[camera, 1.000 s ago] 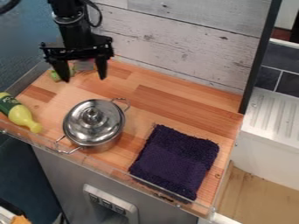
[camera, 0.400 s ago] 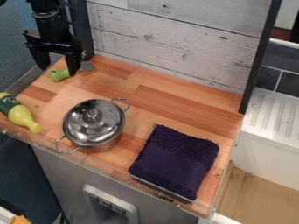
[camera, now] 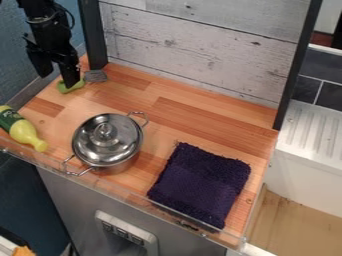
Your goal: Lift up the green apple
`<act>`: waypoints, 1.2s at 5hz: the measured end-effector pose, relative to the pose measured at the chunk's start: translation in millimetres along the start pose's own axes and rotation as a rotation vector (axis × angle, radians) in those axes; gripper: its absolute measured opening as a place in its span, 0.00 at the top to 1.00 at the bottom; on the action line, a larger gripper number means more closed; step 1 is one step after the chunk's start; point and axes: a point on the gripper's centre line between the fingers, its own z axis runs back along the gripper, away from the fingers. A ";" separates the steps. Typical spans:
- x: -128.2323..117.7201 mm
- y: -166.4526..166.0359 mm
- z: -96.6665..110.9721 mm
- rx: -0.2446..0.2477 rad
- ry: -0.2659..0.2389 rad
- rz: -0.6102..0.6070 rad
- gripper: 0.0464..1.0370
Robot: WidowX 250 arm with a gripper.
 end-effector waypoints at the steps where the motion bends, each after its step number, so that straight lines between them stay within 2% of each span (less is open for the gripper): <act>1: 4.0 6.5 -13.6 0.007 0.021 -0.005 0.04; 2: 7.3 8.3 -27.2 0.004 0.050 -0.018 0.04; 3: 15.0 9.2 -37.6 0.001 0.052 -0.029 0.04; 4: 18.2 8.1 -43.0 -0.005 0.058 -0.036 0.09; 5: 17.8 3.8 -46.3 -0.016 0.045 -0.037 0.38; 6: 14.7 -1.2 -44.8 -0.026 0.040 -0.055 0.62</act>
